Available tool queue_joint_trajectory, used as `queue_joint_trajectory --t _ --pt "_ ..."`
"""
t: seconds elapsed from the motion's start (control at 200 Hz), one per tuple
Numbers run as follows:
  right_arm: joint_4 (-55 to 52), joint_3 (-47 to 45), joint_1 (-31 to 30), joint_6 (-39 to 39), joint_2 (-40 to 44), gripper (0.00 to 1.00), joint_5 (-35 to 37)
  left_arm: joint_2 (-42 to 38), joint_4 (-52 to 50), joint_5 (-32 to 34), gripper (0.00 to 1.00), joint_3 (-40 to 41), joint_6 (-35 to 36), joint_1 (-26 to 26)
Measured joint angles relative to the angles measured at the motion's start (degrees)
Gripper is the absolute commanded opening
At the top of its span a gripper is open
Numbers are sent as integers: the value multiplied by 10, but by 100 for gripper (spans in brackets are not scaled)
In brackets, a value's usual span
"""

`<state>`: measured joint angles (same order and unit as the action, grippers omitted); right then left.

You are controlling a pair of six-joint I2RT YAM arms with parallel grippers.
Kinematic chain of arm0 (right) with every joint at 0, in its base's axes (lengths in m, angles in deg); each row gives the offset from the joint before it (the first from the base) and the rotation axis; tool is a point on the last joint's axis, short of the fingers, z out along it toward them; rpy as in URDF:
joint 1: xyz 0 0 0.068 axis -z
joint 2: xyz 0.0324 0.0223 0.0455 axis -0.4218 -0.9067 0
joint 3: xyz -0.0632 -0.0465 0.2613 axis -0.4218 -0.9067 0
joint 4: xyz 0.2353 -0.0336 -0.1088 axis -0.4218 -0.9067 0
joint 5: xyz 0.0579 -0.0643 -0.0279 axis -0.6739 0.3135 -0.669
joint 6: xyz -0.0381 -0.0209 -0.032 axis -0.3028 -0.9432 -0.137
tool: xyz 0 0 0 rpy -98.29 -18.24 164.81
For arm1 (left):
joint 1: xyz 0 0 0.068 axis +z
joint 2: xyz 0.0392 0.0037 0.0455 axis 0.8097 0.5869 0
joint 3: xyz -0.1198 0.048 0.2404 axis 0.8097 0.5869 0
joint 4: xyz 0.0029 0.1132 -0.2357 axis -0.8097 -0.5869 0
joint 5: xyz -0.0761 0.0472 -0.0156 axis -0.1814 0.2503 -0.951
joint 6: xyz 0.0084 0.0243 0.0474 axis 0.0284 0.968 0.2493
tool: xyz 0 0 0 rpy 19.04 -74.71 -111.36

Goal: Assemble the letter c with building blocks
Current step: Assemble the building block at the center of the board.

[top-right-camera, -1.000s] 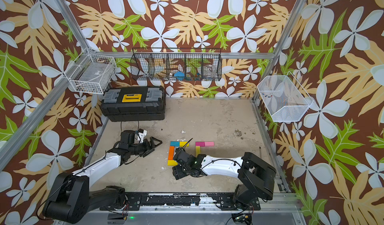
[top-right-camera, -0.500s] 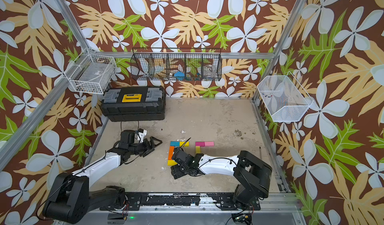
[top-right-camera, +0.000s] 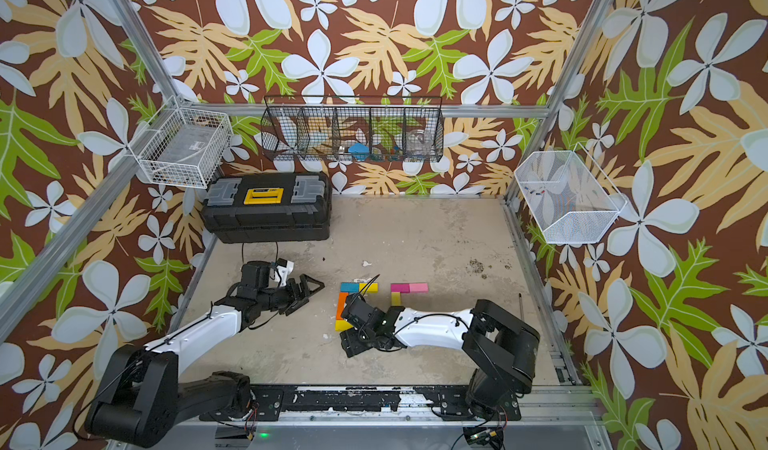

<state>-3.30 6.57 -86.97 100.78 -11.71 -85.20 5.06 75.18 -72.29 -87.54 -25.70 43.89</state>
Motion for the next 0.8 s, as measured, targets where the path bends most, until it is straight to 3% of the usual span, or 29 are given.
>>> queue_joint_trajectory --t 0.41,0.801 --pt "-14 15 3 -5 48 76 5 -4 0 0 100 0 0 0" --pt "-30 -29 76 -10 82 82 8 -4 0 0 100 0 0 0"
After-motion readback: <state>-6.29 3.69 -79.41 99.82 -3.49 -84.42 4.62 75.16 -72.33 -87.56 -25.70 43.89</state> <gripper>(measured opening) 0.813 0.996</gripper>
